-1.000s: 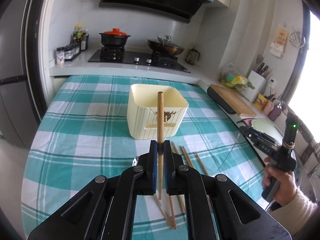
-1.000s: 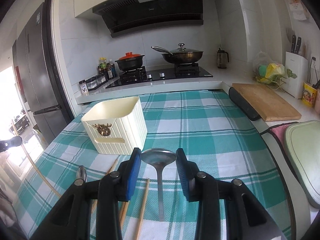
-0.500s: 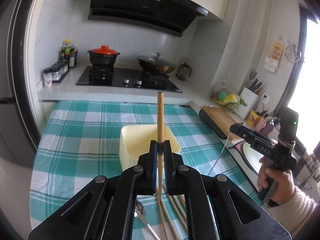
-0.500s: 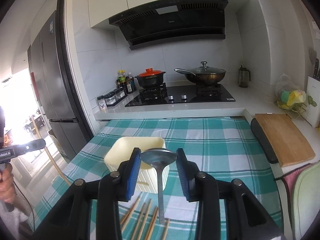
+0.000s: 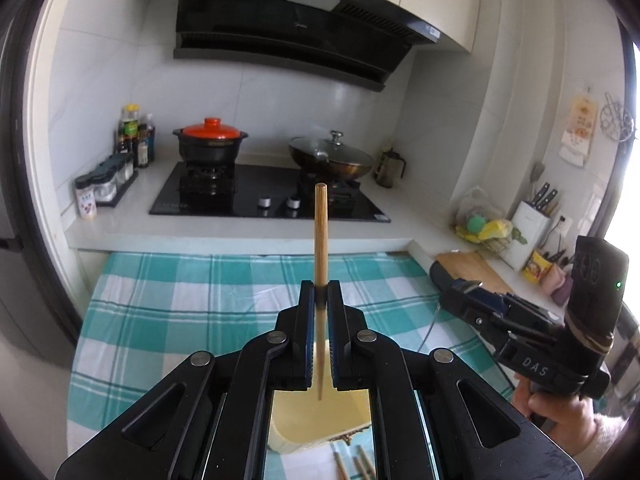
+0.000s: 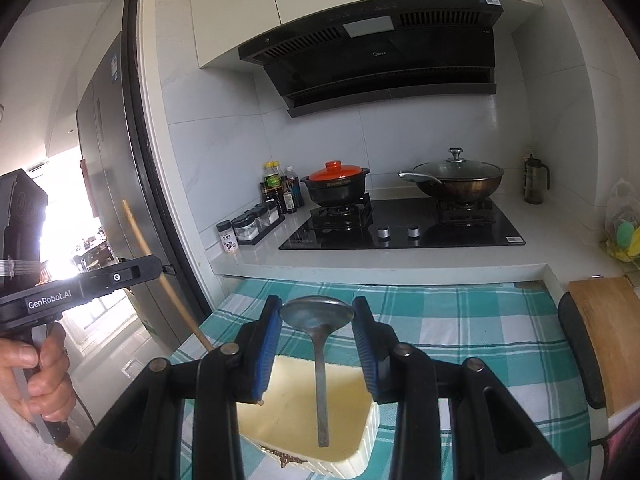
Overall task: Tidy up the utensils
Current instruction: 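Carry the chopstick with the left tool while the right tool carries the spoon to the holder, then open the left tool over the holder while the right tool releases the spoon into it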
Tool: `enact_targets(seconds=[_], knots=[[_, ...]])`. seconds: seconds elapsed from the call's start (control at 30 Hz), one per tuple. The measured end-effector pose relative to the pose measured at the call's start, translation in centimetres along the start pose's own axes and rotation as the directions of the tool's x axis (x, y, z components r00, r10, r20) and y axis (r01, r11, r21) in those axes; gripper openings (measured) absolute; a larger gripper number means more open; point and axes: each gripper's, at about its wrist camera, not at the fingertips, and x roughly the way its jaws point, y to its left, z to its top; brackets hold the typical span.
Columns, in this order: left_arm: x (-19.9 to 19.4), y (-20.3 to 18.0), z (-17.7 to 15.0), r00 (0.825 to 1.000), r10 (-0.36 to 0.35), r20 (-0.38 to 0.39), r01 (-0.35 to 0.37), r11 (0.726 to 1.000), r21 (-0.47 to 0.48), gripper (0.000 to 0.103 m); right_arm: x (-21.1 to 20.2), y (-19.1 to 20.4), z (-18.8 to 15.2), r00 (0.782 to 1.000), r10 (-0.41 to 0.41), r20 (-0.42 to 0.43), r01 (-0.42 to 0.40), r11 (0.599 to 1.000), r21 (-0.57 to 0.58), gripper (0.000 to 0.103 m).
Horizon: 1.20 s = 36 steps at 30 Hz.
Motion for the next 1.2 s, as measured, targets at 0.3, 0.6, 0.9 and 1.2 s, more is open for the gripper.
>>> enact_targets(seconds=[0.3, 0.6, 0.9, 1.2], knots=[[7.8, 2.2, -2.5, 0.982, 0.000, -0.191, -0.006, 1.000, -0.029, 0.005, 8.2, -2.9, -3.2, 0.979, -0.007, -0.202, 0.019, 0.998, 0.057, 0.036], [13.0, 3.0, -4.2, 0.949, 0.030, -0.315, -0.043, 0.998, -0.036, 0.005, 14.3, -4.6, -5.1, 0.923, -0.064, -0.379, 0.105, 0.991, 0.088, 0.036], [14.0, 3.7, -5.6, 0.937, 0.100, -0.335, -0.117, 0.993, -0.030, 0.020, 14.8, -4.1, -5.8, 0.910, -0.111, -0.399, 0.143, 0.988, 0.053, 0.038], [0.7, 3.6, -10.3, 0.962, 0.107, -0.252, -0.103, 0.994, 0.027, 0.074, 2.0, -2.2, -7.4, 0.945, -0.139, -0.295, 0.140, 0.990, -0.017, 0.058]])
